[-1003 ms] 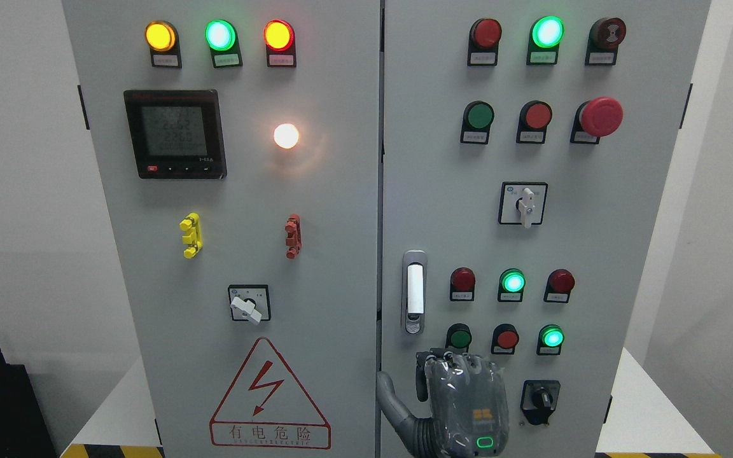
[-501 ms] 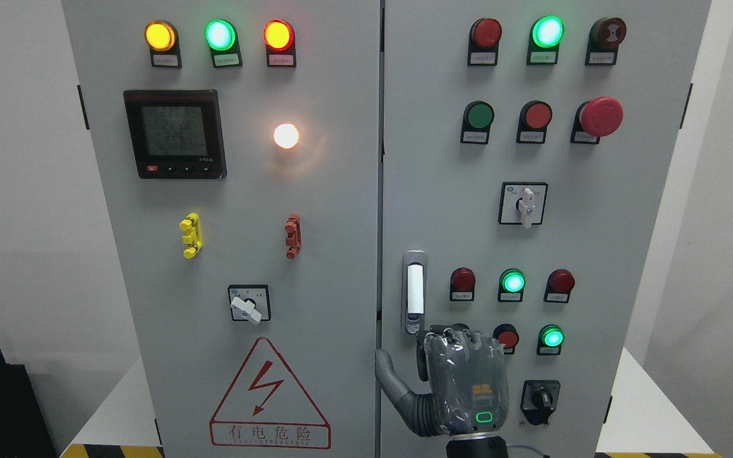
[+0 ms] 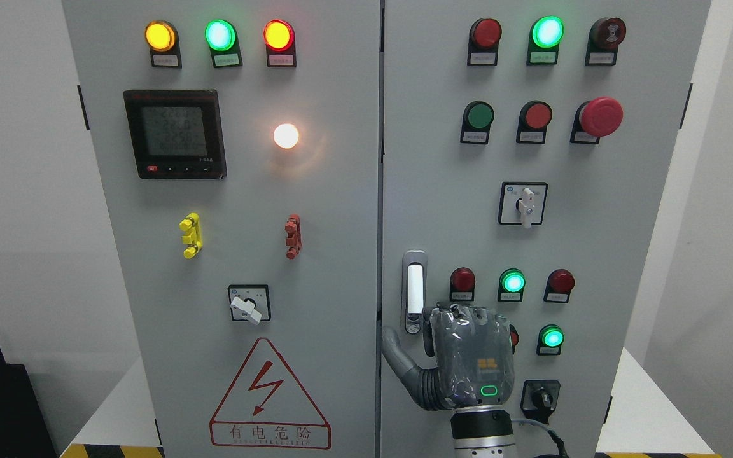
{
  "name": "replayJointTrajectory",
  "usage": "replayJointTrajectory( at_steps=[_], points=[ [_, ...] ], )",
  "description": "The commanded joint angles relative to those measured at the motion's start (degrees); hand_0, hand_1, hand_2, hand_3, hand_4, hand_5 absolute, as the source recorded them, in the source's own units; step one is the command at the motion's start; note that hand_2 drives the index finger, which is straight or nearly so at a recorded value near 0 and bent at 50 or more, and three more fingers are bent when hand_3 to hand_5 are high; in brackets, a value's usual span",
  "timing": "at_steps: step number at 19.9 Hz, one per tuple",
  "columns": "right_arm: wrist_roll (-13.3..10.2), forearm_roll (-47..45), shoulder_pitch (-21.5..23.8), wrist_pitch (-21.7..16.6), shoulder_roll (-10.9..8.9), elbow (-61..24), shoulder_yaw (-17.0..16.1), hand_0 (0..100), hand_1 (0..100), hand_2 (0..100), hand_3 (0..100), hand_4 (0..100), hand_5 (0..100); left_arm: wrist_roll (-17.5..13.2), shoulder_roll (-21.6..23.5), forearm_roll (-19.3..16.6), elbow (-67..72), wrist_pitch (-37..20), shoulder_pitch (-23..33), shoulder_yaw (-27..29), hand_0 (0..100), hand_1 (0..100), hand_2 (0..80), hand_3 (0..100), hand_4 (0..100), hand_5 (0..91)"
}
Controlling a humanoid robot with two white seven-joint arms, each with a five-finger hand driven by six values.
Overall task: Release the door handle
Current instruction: 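Move the right hand up alongside the silver latch handle, then close the right hand fingers around the silver latch handle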
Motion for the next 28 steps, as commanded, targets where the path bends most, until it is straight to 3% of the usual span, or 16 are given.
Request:
replayJointTrajectory(
  at_steps=[1,21,28],
  points=[
    [0.07,0.0,-1.06,0.0,0.05,0.82,-1.48,31,35,100,100,100,97,-0.05,0.08,-1.67,1.32,-0.15,-0.88,1.07,12,39,0.0,0,0,0.0],
    [-0.01,-0.17,-2.29,0.09,0.14,2.75,-2.71,34,32,100,100,100,97,-0.05,-0.01,-1.67,1.32,-0.15,-0.88,1.07,12,39,0.0,0,0,0.0],
    [-0.19,-0.61,-2.02,0.53,0.32,2.4,-2.98,42,32,100,100,100,97,-0.05,-0.01,-1.67,1.41,-0.15,-0.88,1.16,12,39,0.0,0,0,0.0]
  ],
)
